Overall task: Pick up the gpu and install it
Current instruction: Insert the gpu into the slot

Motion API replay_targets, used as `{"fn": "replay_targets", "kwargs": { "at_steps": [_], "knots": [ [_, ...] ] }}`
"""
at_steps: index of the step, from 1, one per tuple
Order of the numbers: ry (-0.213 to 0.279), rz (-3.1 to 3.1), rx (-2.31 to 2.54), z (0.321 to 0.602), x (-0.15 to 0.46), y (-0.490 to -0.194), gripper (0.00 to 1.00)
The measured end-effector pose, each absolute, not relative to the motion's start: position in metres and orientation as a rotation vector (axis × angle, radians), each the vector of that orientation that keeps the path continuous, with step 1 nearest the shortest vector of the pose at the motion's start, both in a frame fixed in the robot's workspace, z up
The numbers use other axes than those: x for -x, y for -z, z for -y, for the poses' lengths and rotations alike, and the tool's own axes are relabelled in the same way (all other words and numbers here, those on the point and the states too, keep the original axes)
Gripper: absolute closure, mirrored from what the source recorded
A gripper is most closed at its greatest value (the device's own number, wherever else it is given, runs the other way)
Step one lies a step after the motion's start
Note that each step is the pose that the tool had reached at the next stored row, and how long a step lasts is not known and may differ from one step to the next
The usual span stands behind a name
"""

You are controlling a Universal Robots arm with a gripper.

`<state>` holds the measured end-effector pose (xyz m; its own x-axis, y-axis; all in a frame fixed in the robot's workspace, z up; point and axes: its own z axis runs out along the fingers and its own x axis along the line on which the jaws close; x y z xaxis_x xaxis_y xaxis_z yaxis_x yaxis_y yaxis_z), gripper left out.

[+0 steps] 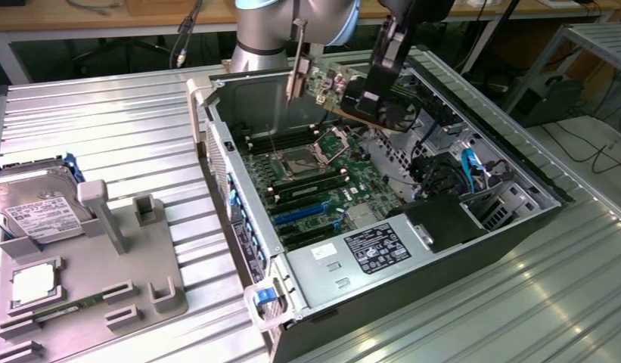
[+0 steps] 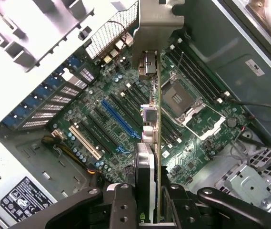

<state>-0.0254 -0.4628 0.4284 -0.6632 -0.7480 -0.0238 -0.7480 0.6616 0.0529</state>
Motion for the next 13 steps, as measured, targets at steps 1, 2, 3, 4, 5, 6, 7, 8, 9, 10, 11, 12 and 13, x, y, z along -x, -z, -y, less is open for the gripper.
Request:
{"fn": "replay_targets", "kwargs": {
  "at_steps": [1, 2, 3, 4, 5, 6, 7, 8, 9, 10, 11, 12, 13],
  "knots": [
    [0.091, 2.854, -1.309, 0.4628, 0.0254, -0.4284, 0.72],
    [0.091, 2.844, -1.33, 0.4628, 0.0254, -0.4284, 0.72],
    [0.091, 2.834, -1.349, 0.4628, 0.0254, -0.4284, 0.72],
    [0.091, 2.819, -1.38, 0.4628, 0.0254, -0.4284, 0.72],
    [0.091, 2.806, -1.405, 0.4628, 0.0254, -0.4284, 0.72],
    [0.091, 2.795, -1.425, 0.4628, 0.0254, -0.4284, 0.72],
    [0.091, 2.783, -1.448, 0.4628, 0.0254, -0.4284, 0.72],
    [0.091, 2.771, -1.47, 0.4628, 0.0254, -0.4284, 0.72],
    [0.091, 2.76, -1.489, 0.4629, 0.0254, -0.4284, 0.72],
    [0.091, 2.748, -1.51, 0.4629, 0.0254, -0.4284, 0.72],
    [0.091, 2.736, -1.531, 0.4629, 0.0254, -0.4284, 0.72],
    [0.091, 2.725, -1.55, 0.4629, 0.0254, -0.4284, 0.72],
    [0.09, 2.713, -1.57, 0.463, 0.0254, -0.4284, 0.72]
  ]
}}
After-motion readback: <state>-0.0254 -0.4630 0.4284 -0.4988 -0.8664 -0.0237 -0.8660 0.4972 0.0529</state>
